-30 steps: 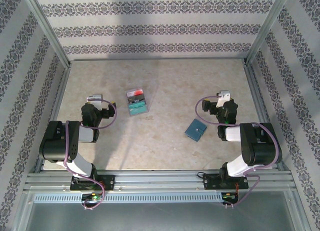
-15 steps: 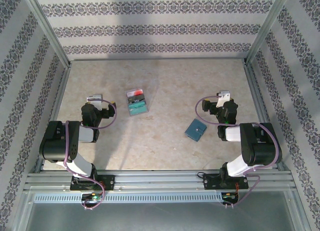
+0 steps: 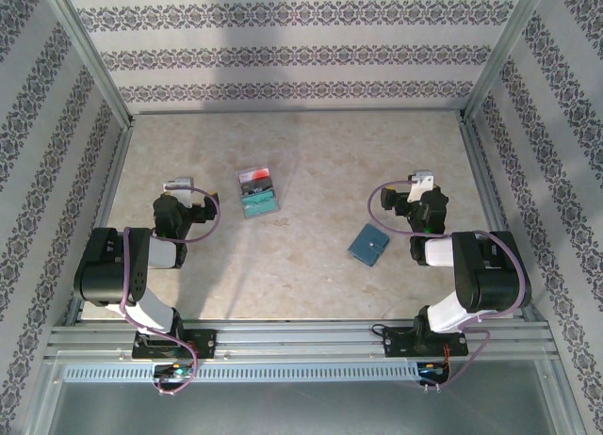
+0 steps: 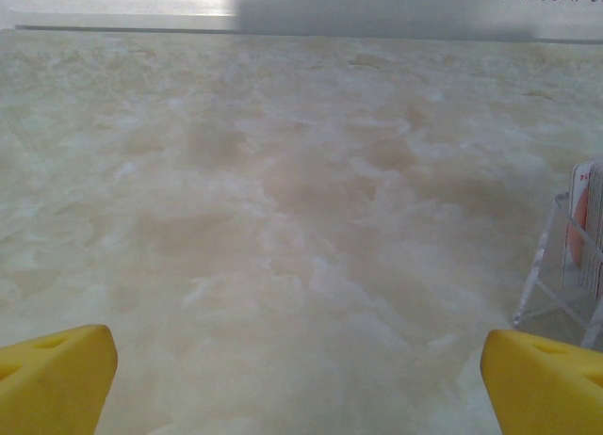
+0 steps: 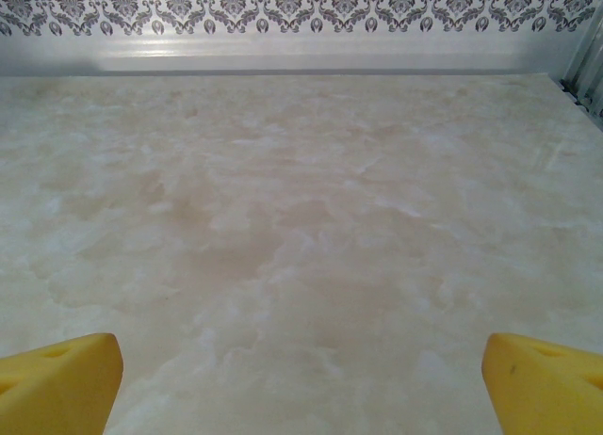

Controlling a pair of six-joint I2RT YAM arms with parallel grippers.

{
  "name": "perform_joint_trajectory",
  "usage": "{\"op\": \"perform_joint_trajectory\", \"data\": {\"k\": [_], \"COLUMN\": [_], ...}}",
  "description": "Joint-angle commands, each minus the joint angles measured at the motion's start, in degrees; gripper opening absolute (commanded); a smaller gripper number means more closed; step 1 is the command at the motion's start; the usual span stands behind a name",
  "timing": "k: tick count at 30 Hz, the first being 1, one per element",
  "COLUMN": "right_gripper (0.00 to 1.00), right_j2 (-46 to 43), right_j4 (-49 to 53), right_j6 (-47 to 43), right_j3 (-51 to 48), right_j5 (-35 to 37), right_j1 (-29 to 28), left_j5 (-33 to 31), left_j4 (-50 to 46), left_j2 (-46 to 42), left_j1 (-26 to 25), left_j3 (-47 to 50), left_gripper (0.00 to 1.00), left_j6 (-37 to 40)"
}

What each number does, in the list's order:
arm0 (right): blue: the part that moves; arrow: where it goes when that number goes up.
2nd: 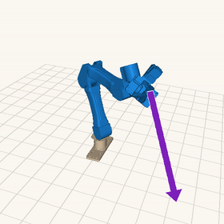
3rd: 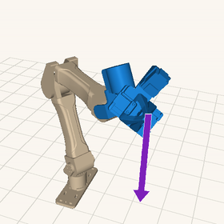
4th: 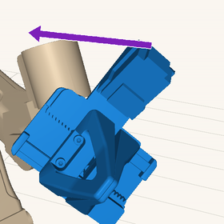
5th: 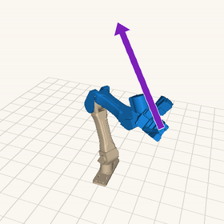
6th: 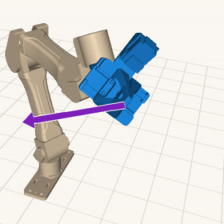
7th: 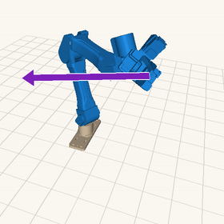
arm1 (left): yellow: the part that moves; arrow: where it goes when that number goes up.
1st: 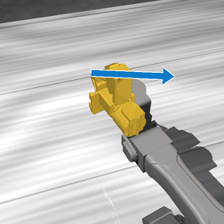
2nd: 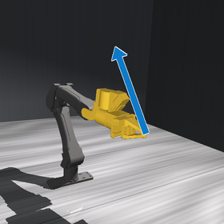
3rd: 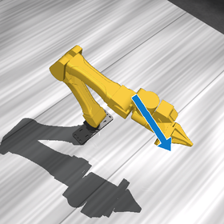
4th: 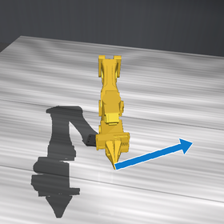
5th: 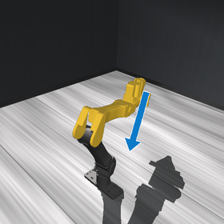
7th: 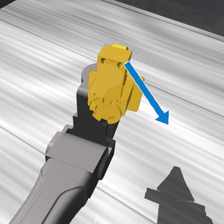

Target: Take the credit cards out of the card holder

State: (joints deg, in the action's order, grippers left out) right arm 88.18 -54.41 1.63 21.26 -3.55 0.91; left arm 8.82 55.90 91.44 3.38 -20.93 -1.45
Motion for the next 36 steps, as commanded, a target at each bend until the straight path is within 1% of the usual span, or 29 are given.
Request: {"op": "perform_joint_trajectory", "data": {"k": [1, 7, 11, 15, 19, 21, 23, 25, 27, 29, 30, 33, 36], "right_gripper": [0.98, 0.98, 0.98, 0.98, 0.98, 0.98, 0.98, 0.98, 0.98, 0.98, 0.98, 0.98, 0.98], "right_j2": [-0.47, -0.53, -0.90, -3.61, -9.55, -13.93, -17.99, -21.95, -25.79, -29.52, -31.08, -35.79, -38.86], "right_j4": [-0.34, -0.44, -0.17, 1.54, 7.89, 13.32, 19.67, 26.95, 34.69, 40.09, 42.58, 52.13, 63.35], "right_j6": [0.74, 0.91, 1.38, 1.57, 2.23, 3.78, 5.60, 7.69, 10.14, 12.53, 13.89, 18.67, 23.71], "right_j3": [0.19, 0.10, 0.10, 0.01, 0.40, 0.91, 1.91, 3.39, 4.69, 5.17, 5.33, 6.44, 8.55], "right_j5": [-0.93, -0.49, 0.92, 1.67, 4.03, 6.45, 8.74, 10.97, 12.81, 14.32, 14.91, 15.78, 16.10], "right_j1": [0.06, 0.06, 0.06, 0.06, 0.06, 0.06, 0.06, 0.06, -0.03, -0.28, -0.40, -0.87, -2.13], "left_j5": [0.94, 1.16, -0.14, -1.48, -5.81, -7.14, -8.95, -9.17, -7.61, -4.57, -4.29, -3.34, -4.88], "left_j4": [-0.91, -0.57, 0.12, -2.77, -7.69, -10.91, -16.05, -22.03, -26.80, -29.79, -31.01, -32.50, -35.65], "left_j2": [-0.11, -0.12, -1.50, -5.85, -12.16, -16.10, -20.58, -24.08, -26.24, -27.50, -27.82, -29.02, -30.72], "left_j1": [-0.47, -0.33, -0.43, -0.39, -0.39, -0.39, -0.43, -0.39, -0.47, -0.54, -0.73, -2.43, -6.41], "left_j3": [-1.04, -0.82, 0.04, 0.45, 0.63, 0.41, -0.75, -3.06, -5.39, -7.21, -7.85, -8.33, -8.94], "left_gripper": [0.99, 0.99, 0.99, 0.99, 0.99, 0.99, 0.99, 0.99, 0.99, 0.99, 0.99, 0.99, 0.99], "left_j6": [1.10, 1.10, 0.49, 0.15, -1.17, -1.92, -5.12, -7.87, -11.16, -14.59, -16.31, -20.10, -21.44]}}
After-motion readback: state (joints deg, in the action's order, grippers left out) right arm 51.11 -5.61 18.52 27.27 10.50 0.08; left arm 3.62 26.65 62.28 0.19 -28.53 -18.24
